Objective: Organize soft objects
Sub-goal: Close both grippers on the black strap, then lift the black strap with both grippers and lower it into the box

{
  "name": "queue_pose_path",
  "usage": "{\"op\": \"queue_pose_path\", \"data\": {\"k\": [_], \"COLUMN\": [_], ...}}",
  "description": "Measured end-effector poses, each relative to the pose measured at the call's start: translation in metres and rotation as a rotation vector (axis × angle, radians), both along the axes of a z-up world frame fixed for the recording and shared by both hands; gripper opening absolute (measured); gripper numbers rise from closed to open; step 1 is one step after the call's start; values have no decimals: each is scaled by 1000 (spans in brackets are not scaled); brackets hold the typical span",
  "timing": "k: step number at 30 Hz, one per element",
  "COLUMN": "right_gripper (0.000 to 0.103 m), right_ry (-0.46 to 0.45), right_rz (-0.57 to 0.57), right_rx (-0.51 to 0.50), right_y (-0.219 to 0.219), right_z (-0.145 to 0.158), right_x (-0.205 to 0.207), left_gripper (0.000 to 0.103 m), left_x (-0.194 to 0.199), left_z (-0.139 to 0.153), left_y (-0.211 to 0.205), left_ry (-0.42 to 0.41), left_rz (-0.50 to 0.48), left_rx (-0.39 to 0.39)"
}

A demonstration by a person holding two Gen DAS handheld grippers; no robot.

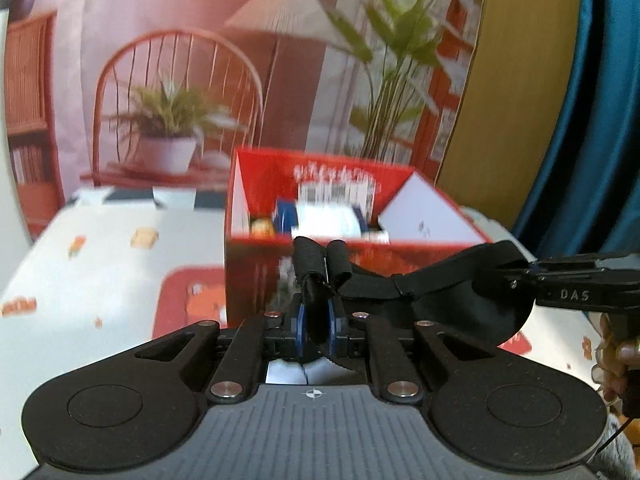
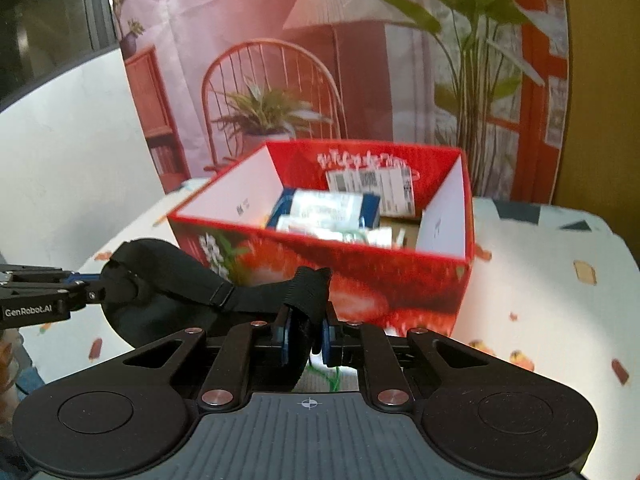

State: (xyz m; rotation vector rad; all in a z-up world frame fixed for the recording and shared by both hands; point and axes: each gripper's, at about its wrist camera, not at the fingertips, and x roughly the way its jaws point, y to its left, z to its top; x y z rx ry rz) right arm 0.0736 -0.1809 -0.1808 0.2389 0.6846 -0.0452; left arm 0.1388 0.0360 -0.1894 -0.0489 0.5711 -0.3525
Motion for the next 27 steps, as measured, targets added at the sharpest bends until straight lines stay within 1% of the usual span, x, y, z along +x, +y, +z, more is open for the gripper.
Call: {"op": "queue_pose_path", "data": {"k": [4,8,11,16,19,22,24,27], "right_gripper": [13,13,12,12,12,12,12,12], "right_ry": [-35,-71,-91,-106,-102,-82,-49,0], "right_rz": [11,4,2,-7,-20,-34,-42,-38], "right_rx": [-12,-3,-20,-67,-104,-118,-117,-106], "right_y": [-5,-15,-22,-34,-41,-47,-51,-55], "right_z": [12,24,32,38,35,24,13,-6], "right_x": [13,32,51,85,105,122,132,142], "left_gripper": [12,12,11,11,11,11,11,11], "left_x": [10,29,48,79,103,126,137,148], "left_z": [18,31,38,45,41,32,24,12], "left_y": [-3,-7,-12,-25,-34,-39,-40,-44], "left_ry": [-52,-94,-118,-156,-135,-70,-27,37], "left_rz": [6,30,47,64,61,47,35,24], "left_rx": [6,16,25,66,98,113,127,178]}}
